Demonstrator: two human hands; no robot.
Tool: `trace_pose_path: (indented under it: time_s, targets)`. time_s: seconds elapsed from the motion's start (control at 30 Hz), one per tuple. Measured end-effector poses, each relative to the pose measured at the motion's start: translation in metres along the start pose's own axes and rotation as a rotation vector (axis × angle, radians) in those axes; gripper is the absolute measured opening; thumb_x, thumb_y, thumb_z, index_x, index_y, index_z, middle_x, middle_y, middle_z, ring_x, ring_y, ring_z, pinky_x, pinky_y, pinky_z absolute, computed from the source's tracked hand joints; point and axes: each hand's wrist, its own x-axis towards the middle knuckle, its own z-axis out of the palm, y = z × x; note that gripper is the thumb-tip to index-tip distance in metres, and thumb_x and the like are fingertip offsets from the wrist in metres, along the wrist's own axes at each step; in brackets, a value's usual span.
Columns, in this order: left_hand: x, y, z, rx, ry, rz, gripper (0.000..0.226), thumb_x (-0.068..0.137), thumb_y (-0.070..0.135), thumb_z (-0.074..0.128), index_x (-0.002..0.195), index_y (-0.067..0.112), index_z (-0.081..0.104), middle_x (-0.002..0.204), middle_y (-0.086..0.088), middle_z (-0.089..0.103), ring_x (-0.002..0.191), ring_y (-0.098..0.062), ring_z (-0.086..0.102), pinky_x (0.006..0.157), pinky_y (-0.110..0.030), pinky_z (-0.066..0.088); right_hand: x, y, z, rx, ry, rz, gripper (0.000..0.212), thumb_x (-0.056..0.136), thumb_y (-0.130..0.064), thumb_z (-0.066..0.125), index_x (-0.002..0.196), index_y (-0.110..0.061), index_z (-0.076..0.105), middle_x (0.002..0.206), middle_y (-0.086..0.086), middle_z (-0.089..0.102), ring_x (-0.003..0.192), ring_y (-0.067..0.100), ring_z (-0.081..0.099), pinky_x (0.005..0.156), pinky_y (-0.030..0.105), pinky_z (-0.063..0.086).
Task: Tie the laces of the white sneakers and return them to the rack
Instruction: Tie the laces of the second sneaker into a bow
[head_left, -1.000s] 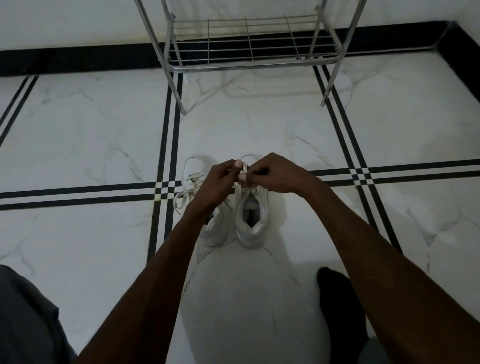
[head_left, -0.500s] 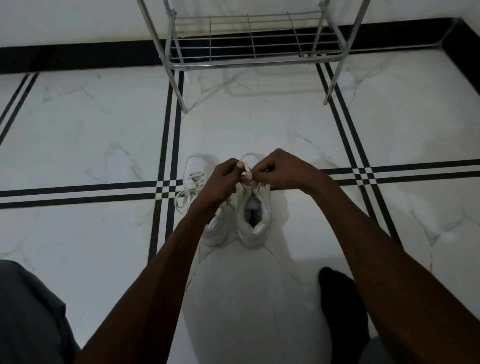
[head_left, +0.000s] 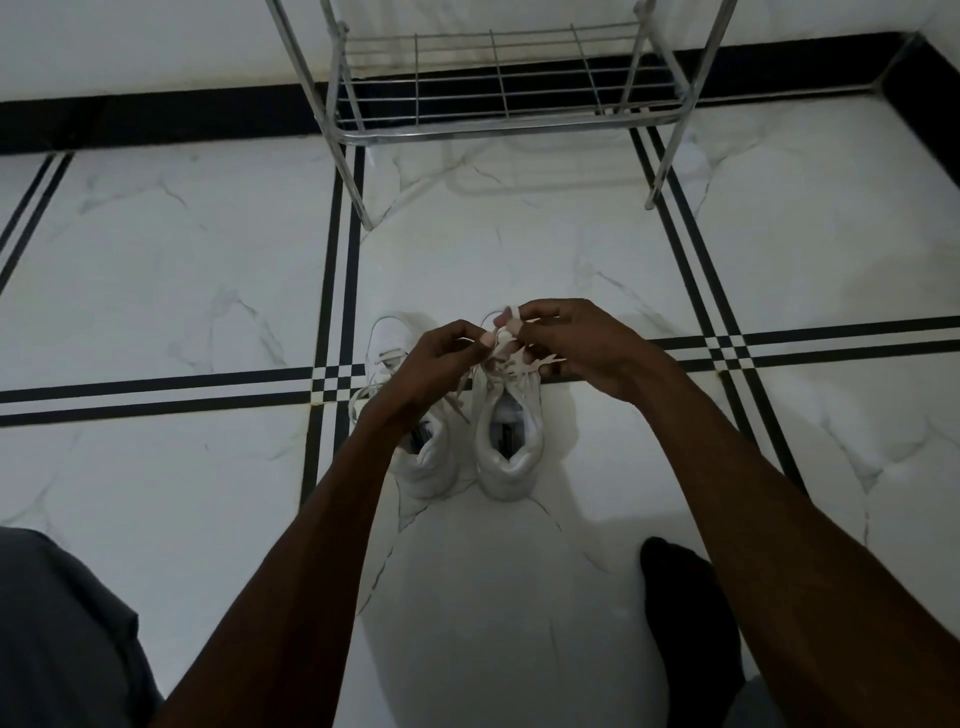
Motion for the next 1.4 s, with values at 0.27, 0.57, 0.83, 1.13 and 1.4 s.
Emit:
trace_pose_path:
  time_s: [0.27,0.57,0.83,1.13,1.4]
  targets:
    - [0.004,-0.005,0.002,-0.008,-0.012,0.023,0.036,0.108,0.022,0.049,0.109,-0.009,0.068,0.099,-0.016,0.071,0.09,-0.013,0.064,0.085,-0.025,0.05,0.003,0.001,-0.004,-0.146,-0.089,0.059,0.024,0.084,-0.024,0.079,0.095,-0.003,0.076,0.087,0.014,0.076,0.082,0.014,0.071,0.079,0.027,0.059]
    - [0.007,0.001,0.005,0.019,0.004,0.031,0.033,0.105,0.025,0.056,0.109,-0.001,0.075,0.104,-0.02,0.077,0.078,0.0,0.068,0.065,-0.009,0.049,0.016,0.012,0.014,-0.584,0.435,-0.318,0.009,0.07,-0.016,0.084,0.073,-0.02,0.077,0.073,-0.006,0.075,0.064,0.004,0.069,0.068,0.029,0.061]
    - [0.005,0.0,0.01,0.015,0.012,0.037,0.029,0.096,0.034,0.069,0.116,0.016,0.078,0.104,-0.016,0.08,0.094,-0.03,0.072,0.088,-0.042,0.054,0.019,0.025,0.015,-0.264,0.478,-0.258,0.015,0.072,-0.022,0.085,0.079,-0.011,0.077,0.076,-0.002,0.076,0.073,0.011,0.073,0.071,0.03,0.06]
    - [0.004,0.01,0.015,0.104,0.097,-0.036,0.028,0.1,0.039,0.061,0.09,0.014,0.069,0.102,-0.004,0.068,0.091,-0.025,0.068,0.078,-0.039,0.058,0.011,0.027,-0.001,0.052,0.35,-0.169,0.023,0.071,-0.013,0.088,0.091,-0.005,0.079,0.09,0.009,0.08,0.087,0.017,0.077,0.082,0.031,0.061]
    - [-0.002,0.007,-0.044,-0.081,0.515,0.035,0.055,0.095,0.045,0.06,0.075,-0.006,0.06,0.064,-0.014,0.056,0.067,-0.018,0.052,0.074,-0.035,0.047,0.005,0.03,-0.007,0.115,0.337,-0.127,0.03,0.074,-0.013,0.086,0.097,0.003,0.076,0.09,0.008,0.076,0.067,-0.006,0.069,0.053,0.005,0.046]
